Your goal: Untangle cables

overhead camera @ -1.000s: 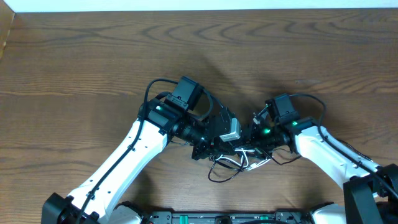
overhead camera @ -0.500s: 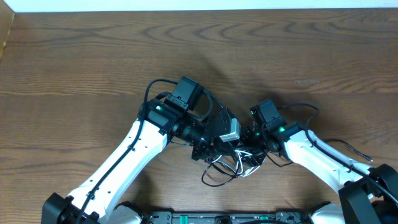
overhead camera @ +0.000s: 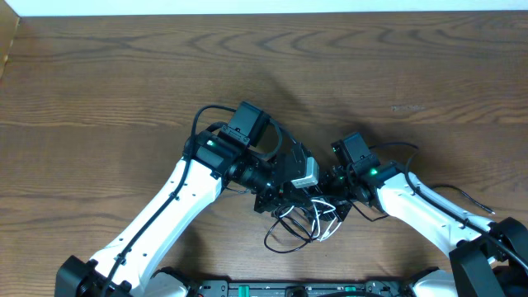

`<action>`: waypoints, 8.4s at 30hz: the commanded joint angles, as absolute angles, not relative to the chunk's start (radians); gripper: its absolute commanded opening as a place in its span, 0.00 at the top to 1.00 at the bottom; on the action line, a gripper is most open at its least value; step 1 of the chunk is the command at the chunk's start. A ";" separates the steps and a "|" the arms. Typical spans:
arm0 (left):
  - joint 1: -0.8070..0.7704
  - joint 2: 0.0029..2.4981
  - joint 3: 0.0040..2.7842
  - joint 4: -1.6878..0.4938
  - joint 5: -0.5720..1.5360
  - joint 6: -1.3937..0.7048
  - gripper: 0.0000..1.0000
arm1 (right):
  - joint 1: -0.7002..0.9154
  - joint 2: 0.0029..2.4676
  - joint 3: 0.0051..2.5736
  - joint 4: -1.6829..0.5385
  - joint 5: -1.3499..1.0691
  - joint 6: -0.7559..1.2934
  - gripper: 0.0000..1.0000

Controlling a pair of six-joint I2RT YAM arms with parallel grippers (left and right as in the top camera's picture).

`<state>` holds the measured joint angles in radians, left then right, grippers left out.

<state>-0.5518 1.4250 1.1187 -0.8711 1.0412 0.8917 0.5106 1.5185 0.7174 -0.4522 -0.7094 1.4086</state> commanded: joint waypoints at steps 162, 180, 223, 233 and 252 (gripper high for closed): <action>-0.516 1.544 1.116 -0.589 0.583 -0.254 0.92 | -0.030 1.288 0.729 -0.606 -1.146 -0.380 0.01; -0.503 1.544 1.116 -0.590 0.594 -0.268 0.92 | 0.393 1.454 0.729 -0.390 -0.677 0.443 0.38; 0.030 1.543 1.116 -0.703 0.410 -0.294 0.92 | 0.652 1.552 0.729 -0.415 0.099 0.819 0.01; 0.029 1.550 1.079 -0.684 0.358 -0.294 0.92 | 0.652 1.552 0.729 -0.415 0.099 0.818 0.01; 0.029 1.712 1.017 -0.607 0.204 -0.294 0.92 | 0.652 1.552 0.729 -0.413 0.099 0.818 0.01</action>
